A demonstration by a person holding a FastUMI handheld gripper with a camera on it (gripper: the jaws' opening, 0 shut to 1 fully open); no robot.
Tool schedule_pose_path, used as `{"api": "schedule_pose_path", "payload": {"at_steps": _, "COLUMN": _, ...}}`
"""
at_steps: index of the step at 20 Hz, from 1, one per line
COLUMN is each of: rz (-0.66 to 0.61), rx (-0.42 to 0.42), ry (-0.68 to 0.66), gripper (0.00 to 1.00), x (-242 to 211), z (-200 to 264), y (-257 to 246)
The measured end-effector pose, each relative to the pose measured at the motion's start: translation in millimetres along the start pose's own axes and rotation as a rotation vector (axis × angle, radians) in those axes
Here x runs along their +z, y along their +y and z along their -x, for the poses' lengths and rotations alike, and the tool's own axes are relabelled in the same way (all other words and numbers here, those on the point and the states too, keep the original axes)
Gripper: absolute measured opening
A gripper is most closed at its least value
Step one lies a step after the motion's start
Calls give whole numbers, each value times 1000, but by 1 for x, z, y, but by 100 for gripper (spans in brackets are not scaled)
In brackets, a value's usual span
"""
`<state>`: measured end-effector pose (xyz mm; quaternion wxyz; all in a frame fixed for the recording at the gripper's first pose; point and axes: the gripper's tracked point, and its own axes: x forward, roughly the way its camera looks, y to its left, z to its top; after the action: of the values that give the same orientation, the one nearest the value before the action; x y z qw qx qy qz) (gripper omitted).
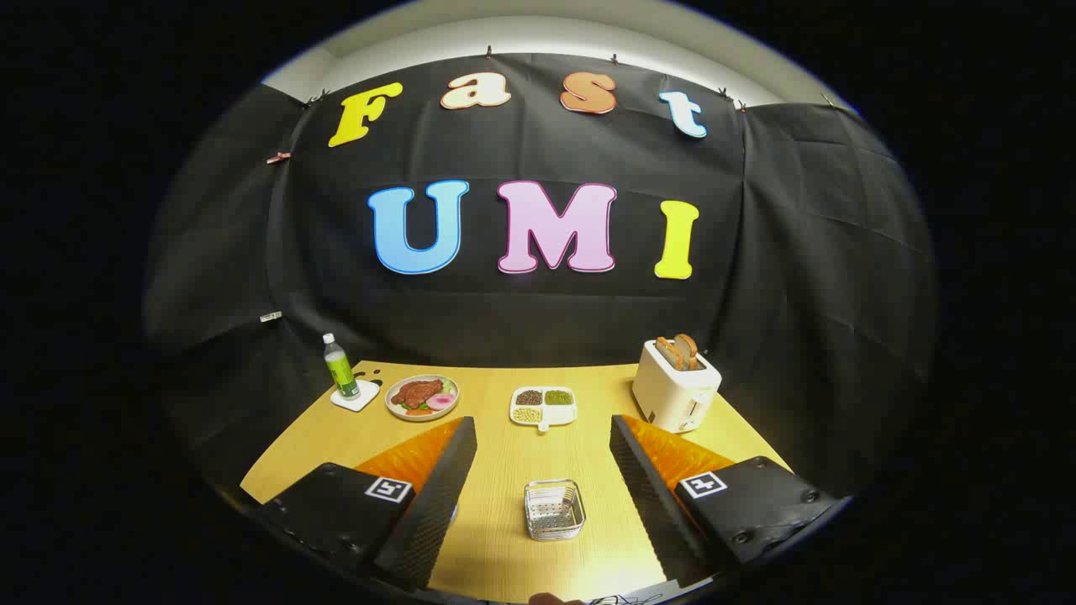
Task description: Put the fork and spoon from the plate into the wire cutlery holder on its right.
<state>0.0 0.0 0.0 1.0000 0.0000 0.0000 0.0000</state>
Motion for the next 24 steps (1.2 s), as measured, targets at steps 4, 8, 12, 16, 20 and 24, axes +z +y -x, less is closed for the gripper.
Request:
{"api": "schedule_pose_path", "payload": {"at_steps": 4, "rz": 8, "rx": 11, "ry": 8, "gripper": 99, "x": -3, "z": 1, "y": 4}}
{"api": "schedule_pose_path", "payload": {"at_steps": 8, "rz": 8, "rx": 9, "ry": 29, "gripper": 99, "x": -9, "z": 1, "y": 2}}
{"api": "schedule_pose_path", "payload": {"at_steps": 12, "rz": -12, "rx": 16, "ry": 55, "gripper": 99, "x": -16, "z": 0, "y": 5}}
{"api": "schedule_pose_path", "payload": {"at_steps": 16, "rz": -6, "rx": 33, "ry": 71, "gripper": 99, "x": -19, "z": -3, "y": 9}}
{"api": "schedule_pose_path", "payload": {"at_steps": 20, "rz": 1, "rx": 62, "ry": 96, "gripper": 99, "x": -25, "z": -11, "y": 21}}
{"api": "schedule_pose_path", "payload": {"at_steps": 24, "rz": 26, "rx": 131, "ry": 172, "gripper": 99, "x": -44, "z": -28, "y": 53}}
